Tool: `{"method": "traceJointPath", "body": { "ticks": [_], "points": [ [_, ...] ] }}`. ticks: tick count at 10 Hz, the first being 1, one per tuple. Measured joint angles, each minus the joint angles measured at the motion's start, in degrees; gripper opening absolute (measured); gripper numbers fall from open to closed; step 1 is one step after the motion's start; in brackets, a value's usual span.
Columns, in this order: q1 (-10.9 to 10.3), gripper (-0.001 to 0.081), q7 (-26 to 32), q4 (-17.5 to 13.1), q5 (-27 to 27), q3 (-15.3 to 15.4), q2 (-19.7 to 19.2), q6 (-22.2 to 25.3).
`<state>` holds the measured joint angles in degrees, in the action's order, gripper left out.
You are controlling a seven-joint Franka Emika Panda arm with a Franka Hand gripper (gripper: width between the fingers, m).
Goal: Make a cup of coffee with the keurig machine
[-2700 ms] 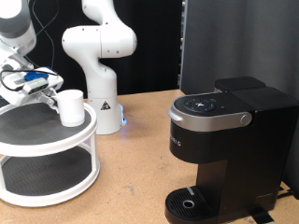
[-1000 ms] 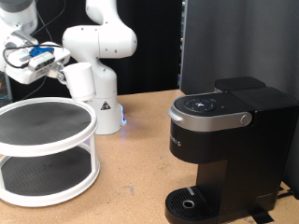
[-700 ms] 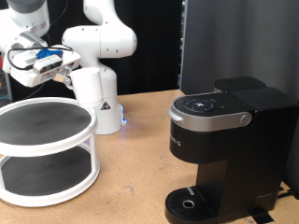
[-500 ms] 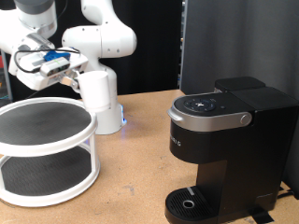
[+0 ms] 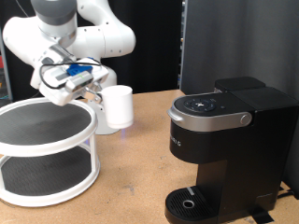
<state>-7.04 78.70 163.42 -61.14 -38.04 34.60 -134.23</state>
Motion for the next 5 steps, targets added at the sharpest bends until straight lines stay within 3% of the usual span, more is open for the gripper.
{"method": "traceJointPath", "body": {
  "ticks": [3, 4, 5],
  "points": [
    [-7.74, 0.0068, 4.47, -1.40, -10.64, 0.56, -4.94, -3.23],
    [-9.15, 0.0068, 5.33, -2.16, -12.42, 0.60, -6.70, -3.72],
    [-9.12, 0.0068, 5.27, -2.29, -12.35, 0.51, -6.70, -3.58]
  ]
}}
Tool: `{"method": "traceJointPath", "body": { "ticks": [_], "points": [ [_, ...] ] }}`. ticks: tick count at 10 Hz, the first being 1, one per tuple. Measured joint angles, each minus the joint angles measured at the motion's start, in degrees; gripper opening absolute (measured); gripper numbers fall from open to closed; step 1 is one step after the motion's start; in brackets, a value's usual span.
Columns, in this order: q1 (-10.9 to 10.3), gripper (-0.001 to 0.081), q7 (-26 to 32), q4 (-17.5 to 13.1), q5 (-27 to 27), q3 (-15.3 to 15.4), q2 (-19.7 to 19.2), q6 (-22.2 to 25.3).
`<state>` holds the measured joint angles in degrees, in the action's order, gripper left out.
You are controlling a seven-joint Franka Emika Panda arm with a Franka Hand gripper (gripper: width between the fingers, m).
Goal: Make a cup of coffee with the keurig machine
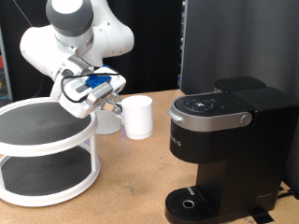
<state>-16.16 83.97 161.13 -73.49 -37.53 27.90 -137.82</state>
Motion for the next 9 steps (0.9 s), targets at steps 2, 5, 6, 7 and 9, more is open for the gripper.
{"method": "traceJointPath", "body": {
  "ticks": [2, 5, 6, 7, 9],
  "points": [
    [-0.01, 0.0068, 0.21, -0.01, 0.02, -0.01, -0.15, 0.00],
    [-0.32, 0.0068, 3.35, 0.07, -1.33, 0.02, -2.39, -1.25],
    [-0.59, 0.0068, 5.09, 0.06, -2.65, 0.02, -3.58, -1.60],
    [-0.86, 0.0068, 6.97, 0.05, -4.26, 0.02, -4.85, -1.78],
    [-1.25, 0.0068, 10.68, 0.01, -7.52, 0.02, -7.41, -1.80]
  ]
}}
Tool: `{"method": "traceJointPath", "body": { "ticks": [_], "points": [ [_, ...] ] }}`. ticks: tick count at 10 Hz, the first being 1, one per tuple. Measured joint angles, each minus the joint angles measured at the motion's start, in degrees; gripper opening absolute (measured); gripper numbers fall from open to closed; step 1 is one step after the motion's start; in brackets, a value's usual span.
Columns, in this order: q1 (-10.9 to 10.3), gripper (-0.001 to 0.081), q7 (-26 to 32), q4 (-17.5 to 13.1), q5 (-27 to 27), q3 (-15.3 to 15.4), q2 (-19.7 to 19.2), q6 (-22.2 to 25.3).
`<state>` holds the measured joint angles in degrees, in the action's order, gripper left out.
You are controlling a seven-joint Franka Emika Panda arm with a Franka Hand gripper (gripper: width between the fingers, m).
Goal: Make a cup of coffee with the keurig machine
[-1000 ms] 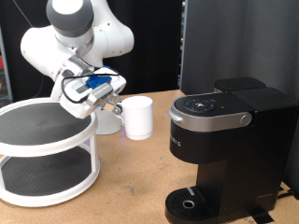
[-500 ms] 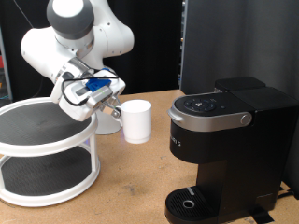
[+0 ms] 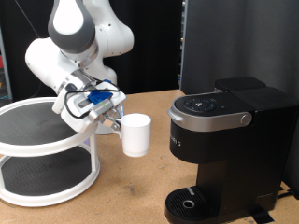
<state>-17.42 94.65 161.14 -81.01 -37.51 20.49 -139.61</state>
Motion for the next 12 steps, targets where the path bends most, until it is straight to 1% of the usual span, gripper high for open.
{"method": "traceJointPath", "body": {
  "ticks": [2, 8, 12],
  "points": [
    [-0.37, 0.0068, 2.73, -0.04, -2.49, 0.00, -2.03, 0.08],
    [-1.30, 0.0068, 7.72, -0.90, -8.43, 0.29, -8.20, 0.12],
    [-2.39, 0.0068, 8.90, -2.45, -12.62, 1.97, -12.96, 0.18]
  ]
}}
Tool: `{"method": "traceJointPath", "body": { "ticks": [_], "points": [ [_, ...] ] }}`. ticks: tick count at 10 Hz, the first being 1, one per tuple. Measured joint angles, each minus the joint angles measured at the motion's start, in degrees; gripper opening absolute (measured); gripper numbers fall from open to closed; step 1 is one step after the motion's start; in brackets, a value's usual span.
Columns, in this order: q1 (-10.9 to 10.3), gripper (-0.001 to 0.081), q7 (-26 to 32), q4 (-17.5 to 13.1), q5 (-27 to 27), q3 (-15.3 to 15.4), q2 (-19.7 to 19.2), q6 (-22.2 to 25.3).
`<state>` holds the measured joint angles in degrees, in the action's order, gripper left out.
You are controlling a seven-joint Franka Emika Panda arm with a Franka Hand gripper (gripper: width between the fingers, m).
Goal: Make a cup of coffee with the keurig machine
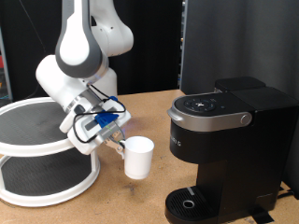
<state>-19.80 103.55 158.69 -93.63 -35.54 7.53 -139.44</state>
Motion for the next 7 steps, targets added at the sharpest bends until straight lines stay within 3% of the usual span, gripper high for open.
{"method": "traceJointPath", "body": {
  "ticks": [7],
  "points": [
    [-1.58, 0.0068, 1.70, -3.12, -8.96, 4.52, -5.89, 1.22]
  ]
}}
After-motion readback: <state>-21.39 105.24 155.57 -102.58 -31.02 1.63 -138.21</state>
